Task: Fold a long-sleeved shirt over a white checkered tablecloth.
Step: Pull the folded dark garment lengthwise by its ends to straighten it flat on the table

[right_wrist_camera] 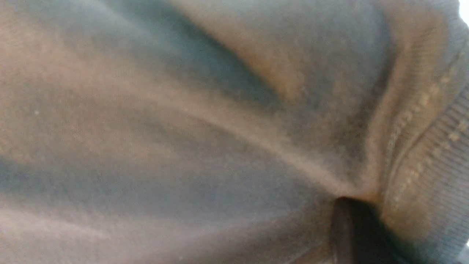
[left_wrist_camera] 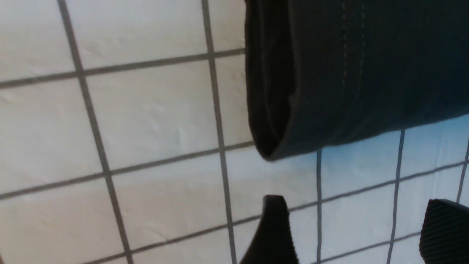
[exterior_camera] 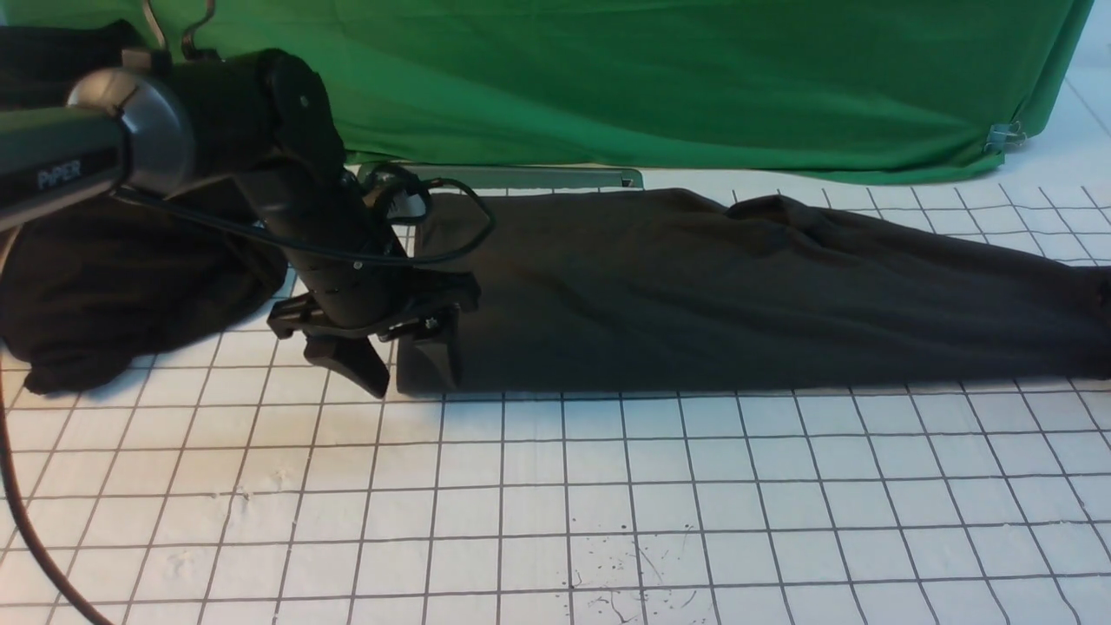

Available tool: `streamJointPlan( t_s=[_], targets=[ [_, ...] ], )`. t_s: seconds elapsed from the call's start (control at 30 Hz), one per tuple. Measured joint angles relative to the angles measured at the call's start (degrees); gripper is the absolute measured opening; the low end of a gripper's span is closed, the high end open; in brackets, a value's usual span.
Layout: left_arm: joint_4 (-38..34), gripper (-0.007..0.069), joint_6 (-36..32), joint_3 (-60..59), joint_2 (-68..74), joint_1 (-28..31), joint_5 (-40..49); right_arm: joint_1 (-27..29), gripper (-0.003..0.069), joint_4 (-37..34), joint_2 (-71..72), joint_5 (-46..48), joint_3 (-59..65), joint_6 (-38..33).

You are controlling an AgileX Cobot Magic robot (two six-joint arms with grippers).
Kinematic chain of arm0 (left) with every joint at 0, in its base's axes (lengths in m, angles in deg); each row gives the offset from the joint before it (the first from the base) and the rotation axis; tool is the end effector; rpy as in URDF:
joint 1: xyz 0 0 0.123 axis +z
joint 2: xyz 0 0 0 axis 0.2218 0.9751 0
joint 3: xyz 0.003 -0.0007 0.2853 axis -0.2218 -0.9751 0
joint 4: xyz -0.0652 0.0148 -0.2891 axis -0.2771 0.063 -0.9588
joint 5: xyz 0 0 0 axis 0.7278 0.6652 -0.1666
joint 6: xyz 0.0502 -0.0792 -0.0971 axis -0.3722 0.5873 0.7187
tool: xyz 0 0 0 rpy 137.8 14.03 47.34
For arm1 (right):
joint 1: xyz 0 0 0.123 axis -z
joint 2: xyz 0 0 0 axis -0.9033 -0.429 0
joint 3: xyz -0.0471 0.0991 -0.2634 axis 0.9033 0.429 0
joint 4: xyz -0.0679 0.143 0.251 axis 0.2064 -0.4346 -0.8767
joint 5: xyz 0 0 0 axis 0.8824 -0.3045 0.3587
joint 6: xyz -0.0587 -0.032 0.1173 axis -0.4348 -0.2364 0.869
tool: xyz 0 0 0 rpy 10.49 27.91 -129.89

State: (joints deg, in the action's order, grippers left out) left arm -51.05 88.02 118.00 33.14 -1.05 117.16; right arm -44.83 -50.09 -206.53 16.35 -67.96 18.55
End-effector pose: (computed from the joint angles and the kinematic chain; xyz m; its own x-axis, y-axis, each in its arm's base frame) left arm 0.4396 -0.1402 0.1378 -0.9942 0.0340 -0.1016 0.0587 0.9660 -0.2519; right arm 0.4994 -0.1755 0.0943 -0.9564 0.1971 -0.2153 0.2024 0.9793 -0.0026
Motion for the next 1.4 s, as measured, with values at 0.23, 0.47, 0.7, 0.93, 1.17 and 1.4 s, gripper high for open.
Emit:
streamJointPlan(
  t_s=[0.23,0.47,0.7,0.93,1.17,1.4],
  targets=[
    [0.5,0.0481,0.1,0.0,3.9,0.0,-4.3,0.0,0.0023,0.0,0.0,0.0,0.0,0.0],
    [0.8,0.0316,0.0,0.0,4.9,0.1,-7.8,0.0,0.0023,-0.4,0.0,0.2,0.0,0.0],
    [0.9,0.0029,-0.1,0.0,4.0,0.1,-5.8,0.0,0.0022,-0.7,2.2,5.6,0.0,0.2],
    [0.5,0.0028,-0.1,-7.3,-3.9,0.1,-1.0,0.0,0.0022,-1.0,11.0,10.6,7.2,0.5],
    [-2.7,0.0028,-0.5,-23.7,-16.2,0.1,-0.2,0.1,0.0022,0.9,25.6,8.4,29.8,0.6],
    [-3.0,0.0037,-0.5,-32.1,-22.6,0.1,-0.7,0.1,0.0022,5.2,34.8,2.8,42.6,3.1]
  ],
)
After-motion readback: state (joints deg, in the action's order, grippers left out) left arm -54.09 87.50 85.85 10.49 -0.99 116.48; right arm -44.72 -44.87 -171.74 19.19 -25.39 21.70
